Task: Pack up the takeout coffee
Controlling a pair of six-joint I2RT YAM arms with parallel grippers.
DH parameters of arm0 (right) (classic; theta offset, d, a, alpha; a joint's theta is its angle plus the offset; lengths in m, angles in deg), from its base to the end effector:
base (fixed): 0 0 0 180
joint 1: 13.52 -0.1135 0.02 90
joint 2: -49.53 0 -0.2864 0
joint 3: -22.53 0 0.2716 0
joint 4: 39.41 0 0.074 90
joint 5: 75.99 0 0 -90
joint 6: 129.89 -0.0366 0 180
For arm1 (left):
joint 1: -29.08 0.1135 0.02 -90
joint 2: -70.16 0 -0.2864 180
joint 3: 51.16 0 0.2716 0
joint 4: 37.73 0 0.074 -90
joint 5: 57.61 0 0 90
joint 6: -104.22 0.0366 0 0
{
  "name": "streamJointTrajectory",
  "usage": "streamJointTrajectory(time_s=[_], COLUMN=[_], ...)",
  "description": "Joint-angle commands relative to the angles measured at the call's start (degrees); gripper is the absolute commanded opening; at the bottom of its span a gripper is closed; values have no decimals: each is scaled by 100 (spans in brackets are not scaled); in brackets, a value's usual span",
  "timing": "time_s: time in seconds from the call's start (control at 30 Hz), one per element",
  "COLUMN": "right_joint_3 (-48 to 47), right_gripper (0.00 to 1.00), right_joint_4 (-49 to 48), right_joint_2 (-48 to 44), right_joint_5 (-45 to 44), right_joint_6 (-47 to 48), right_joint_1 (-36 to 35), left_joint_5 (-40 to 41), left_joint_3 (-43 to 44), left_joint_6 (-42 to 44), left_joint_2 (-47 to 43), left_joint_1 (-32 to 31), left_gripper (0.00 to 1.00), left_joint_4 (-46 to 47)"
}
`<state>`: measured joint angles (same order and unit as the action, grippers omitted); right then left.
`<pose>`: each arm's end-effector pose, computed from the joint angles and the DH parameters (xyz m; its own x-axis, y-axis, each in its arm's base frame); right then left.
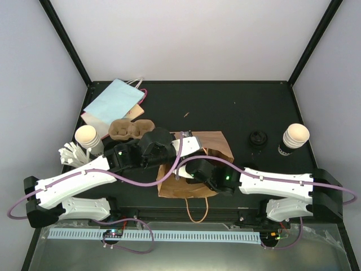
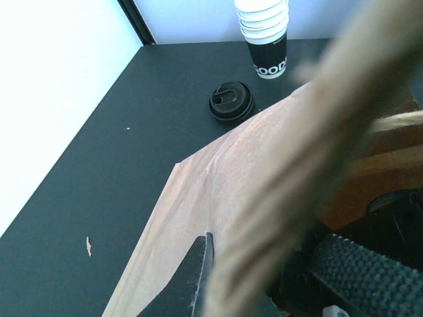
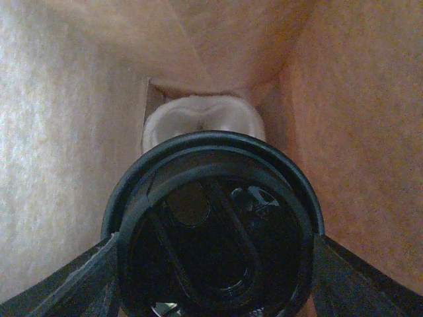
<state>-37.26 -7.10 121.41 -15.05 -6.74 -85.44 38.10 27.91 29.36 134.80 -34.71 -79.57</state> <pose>0.1014 0.2533 0.2547 0.2137 -0.8856 -0.4123 -0.7243 0.1396 -0.6752 0.1174 -0.2302 0.3892 0.0267 0.5342 -0.8450 0.8772 0.3928 0.2761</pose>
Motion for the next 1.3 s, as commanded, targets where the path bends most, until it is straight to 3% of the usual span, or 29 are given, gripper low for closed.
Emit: streamJointTrajectory(time_s=[0.0, 0.27, 0.8, 1.27], right_joint_3=[26, 188, -363, -756], right_gripper=[42, 42, 43, 43], right_joint_4=[-825, -1349, -47, 252], right_joint_2=[117, 357, 995, 1538], right_joint_5=[15, 67, -64, 269], right_joint_6=[175, 384, 102, 126], right_joint_1=[25, 35, 34, 206], left_joint_5=[-136, -166, 71, 96], left_joint_3=[298, 354, 434, 506], left_joint_6=[-189, -295, -290, -362], left_joint_2=[41, 39, 134, 178], left_joint_1=[-55, -69, -279, -380], left_gripper=[2, 2, 2, 1], left_joint_4=[90, 44, -142, -229])
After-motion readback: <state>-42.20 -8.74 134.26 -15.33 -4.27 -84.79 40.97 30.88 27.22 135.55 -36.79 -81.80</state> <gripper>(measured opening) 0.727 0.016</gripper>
